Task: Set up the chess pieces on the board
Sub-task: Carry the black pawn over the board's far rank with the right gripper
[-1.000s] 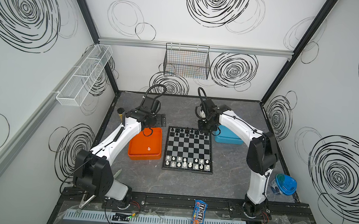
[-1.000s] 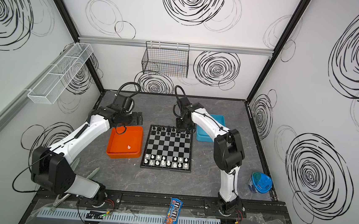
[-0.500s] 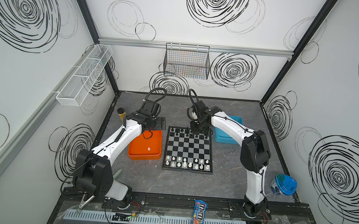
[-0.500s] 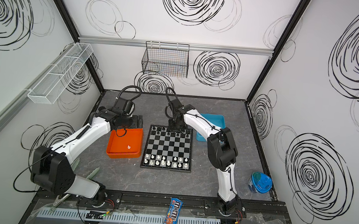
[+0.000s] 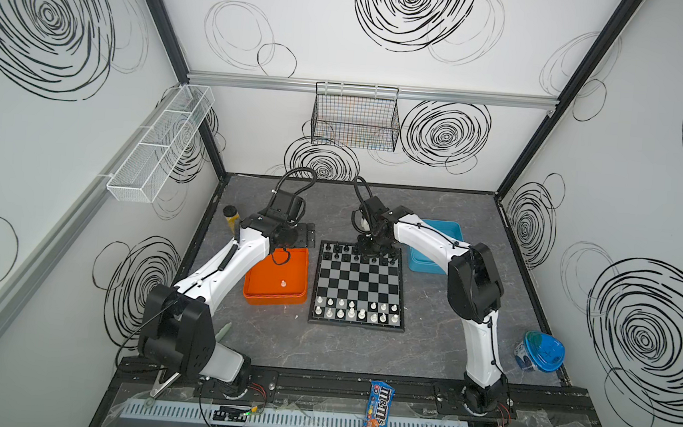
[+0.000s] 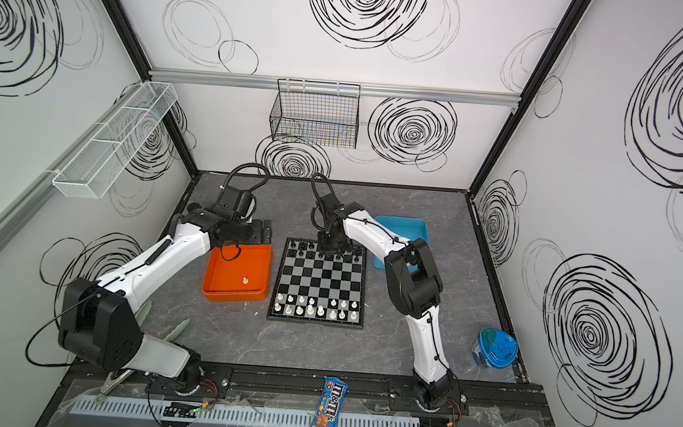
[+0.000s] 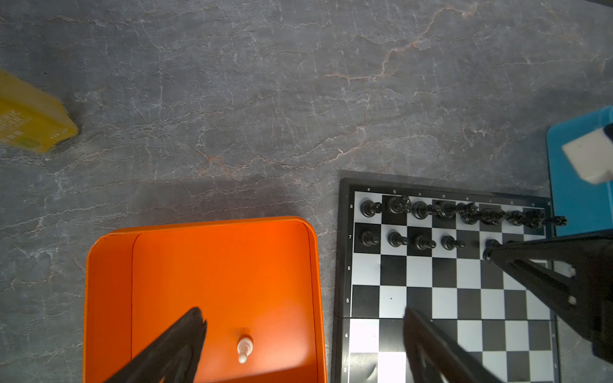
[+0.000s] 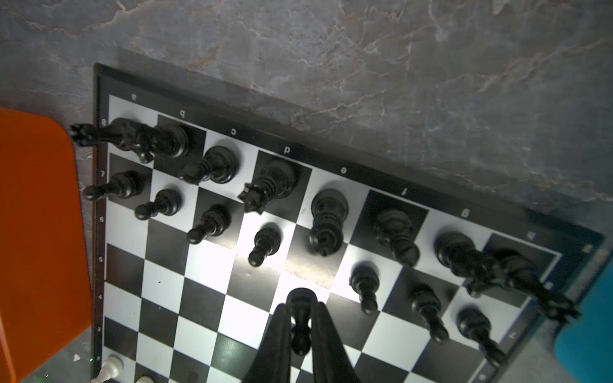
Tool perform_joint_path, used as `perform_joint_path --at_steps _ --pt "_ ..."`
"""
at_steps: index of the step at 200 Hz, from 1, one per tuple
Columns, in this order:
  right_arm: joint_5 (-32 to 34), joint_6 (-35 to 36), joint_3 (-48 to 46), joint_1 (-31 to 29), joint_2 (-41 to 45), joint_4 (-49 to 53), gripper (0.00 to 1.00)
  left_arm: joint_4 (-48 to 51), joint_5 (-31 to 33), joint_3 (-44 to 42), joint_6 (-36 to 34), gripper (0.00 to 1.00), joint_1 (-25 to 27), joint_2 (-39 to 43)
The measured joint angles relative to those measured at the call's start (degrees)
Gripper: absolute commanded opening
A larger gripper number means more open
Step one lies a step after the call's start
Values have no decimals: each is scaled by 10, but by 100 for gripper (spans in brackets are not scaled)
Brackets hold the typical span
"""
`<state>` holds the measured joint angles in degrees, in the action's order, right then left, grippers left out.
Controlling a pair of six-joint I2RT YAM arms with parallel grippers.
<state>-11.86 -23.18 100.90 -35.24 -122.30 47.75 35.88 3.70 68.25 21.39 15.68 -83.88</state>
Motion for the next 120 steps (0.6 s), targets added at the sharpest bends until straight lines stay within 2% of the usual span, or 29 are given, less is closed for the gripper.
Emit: perform_joint_path --at_steps 120 --pt "8 0 28 0 -34 0 18 0 -3 0 -5 96 -1 0"
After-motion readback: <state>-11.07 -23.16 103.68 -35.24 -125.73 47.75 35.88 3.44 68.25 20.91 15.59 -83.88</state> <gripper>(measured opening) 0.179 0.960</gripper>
